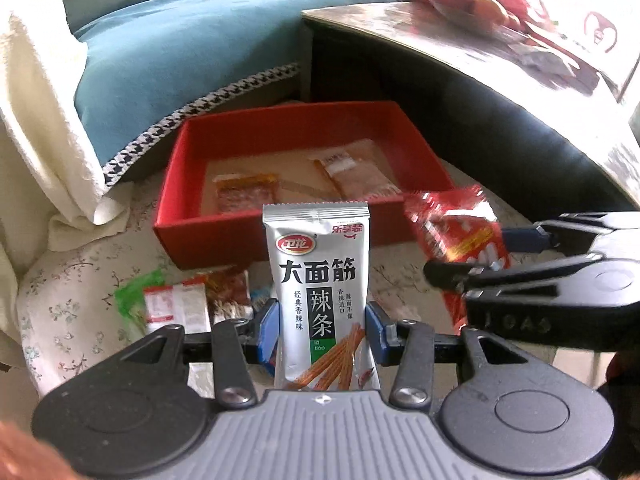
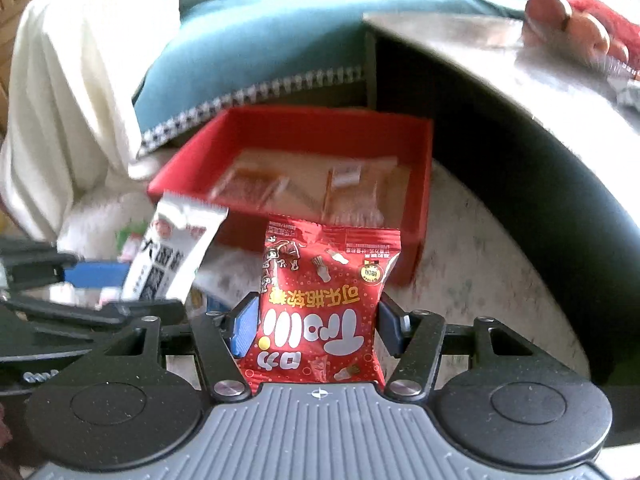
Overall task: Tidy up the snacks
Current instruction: 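Carry both held packs over the red box with both tools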
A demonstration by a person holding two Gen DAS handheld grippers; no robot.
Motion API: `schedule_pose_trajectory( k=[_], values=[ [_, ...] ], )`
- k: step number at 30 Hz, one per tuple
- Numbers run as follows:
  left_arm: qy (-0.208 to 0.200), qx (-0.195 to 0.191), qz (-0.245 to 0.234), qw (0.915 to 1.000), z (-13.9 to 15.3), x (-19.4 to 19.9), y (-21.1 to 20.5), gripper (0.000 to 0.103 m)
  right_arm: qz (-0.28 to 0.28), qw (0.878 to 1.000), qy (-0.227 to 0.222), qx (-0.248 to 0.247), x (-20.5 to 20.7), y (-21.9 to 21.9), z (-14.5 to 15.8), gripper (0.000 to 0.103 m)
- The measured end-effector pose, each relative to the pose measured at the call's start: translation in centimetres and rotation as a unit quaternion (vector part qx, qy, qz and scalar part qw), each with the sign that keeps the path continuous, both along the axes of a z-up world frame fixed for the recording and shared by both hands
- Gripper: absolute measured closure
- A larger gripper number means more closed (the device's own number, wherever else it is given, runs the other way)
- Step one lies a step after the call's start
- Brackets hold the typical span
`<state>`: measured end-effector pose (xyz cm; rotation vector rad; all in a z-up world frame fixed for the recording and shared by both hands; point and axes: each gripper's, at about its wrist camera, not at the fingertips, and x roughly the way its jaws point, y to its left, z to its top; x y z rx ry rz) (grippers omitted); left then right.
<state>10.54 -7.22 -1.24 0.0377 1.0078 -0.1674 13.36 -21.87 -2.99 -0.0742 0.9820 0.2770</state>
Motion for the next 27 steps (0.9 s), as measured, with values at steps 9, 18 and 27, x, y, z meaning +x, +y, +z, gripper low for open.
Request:
schedule_pose_trajectory(
  k=[9,18,27],
  values=[
    [-0.028,-0.008,0.023,0.9993,1.4,5.6,1.4,0.064,-0.019,1.0,-0.007,-0.003,4.8,1.6,0.0,0.036],
    [-0.041,-0.009,0.042,0.9982,1.7,10.7,2.3,0.064,-0.031,0.999,-0.016,-0.008,9.7,3.0,-0.3,0.036],
    [-0.034,0.0,0.057,0.9978,0.4,15.6,2.6,0.064,-0.046,0.999,-0.008,-0.017,12.7,4.6,-1.2,0.036]
  ],
)
